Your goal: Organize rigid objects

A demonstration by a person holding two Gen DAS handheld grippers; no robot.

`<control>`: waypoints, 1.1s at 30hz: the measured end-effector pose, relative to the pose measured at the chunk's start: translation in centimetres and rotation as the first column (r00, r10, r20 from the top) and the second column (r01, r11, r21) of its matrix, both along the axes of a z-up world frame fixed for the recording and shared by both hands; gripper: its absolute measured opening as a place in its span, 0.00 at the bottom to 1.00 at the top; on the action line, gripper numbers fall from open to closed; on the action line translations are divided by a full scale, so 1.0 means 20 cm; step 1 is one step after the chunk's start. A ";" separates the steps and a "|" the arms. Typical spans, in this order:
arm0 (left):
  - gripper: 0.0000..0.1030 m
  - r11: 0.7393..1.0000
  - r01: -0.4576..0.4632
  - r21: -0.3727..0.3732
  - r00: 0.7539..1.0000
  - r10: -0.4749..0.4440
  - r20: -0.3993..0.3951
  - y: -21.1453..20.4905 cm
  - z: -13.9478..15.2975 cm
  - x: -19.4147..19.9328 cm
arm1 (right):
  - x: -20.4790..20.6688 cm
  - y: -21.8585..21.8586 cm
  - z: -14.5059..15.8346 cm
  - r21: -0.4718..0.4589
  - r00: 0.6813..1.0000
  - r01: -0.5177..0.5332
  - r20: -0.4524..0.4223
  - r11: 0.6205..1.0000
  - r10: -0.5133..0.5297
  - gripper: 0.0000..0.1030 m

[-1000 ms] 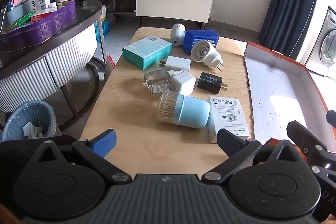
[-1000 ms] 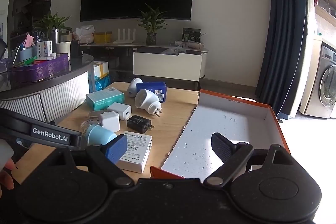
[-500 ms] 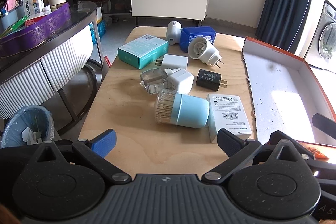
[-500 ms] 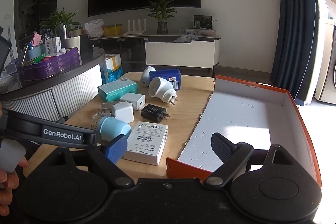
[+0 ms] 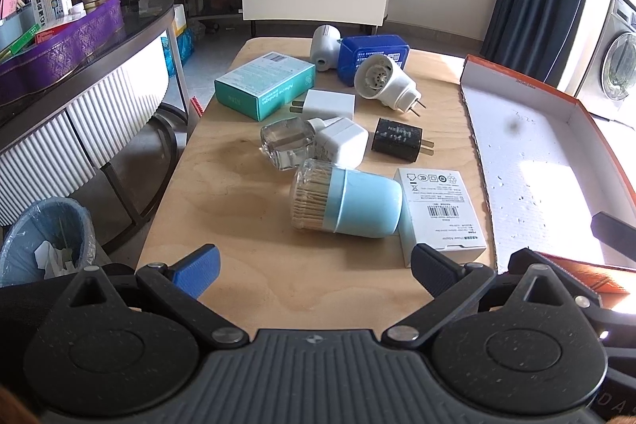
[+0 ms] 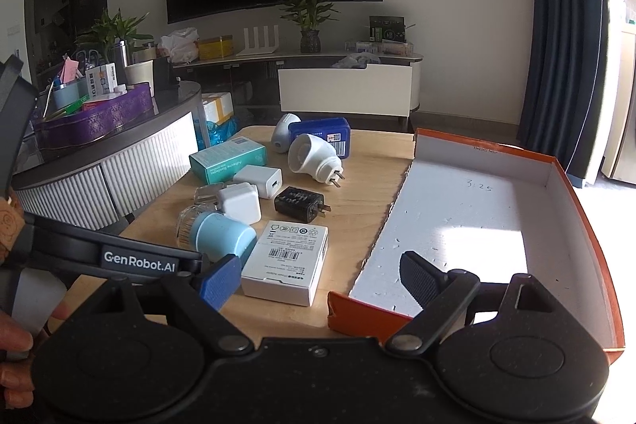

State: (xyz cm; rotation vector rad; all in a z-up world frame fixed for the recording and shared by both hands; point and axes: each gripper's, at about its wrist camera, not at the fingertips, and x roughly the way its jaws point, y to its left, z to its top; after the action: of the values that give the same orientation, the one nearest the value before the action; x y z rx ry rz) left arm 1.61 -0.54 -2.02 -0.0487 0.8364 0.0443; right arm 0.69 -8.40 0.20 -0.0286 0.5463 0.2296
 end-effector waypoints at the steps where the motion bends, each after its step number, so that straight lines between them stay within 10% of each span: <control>1: 1.00 1.000 0.001 0.005 1.000 -0.001 -0.002 0.00 0.00 0.00 | 0.00 0.00 0.00 -0.003 1.000 0.001 -0.004 1.000 -0.001 0.99; 33: 1.00 1.000 0.020 -0.015 0.999 -0.020 -0.047 0.02 -0.08 0.14 | 0.14 0.01 -0.07 0.015 0.997 0.024 -0.072 1.000 -0.023 0.99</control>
State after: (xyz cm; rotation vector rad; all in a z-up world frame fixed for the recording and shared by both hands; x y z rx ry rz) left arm 4.42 -0.17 -3.68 -0.0535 0.8839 0.0204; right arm 3.45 -8.19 -1.15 0.0014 0.6160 0.2122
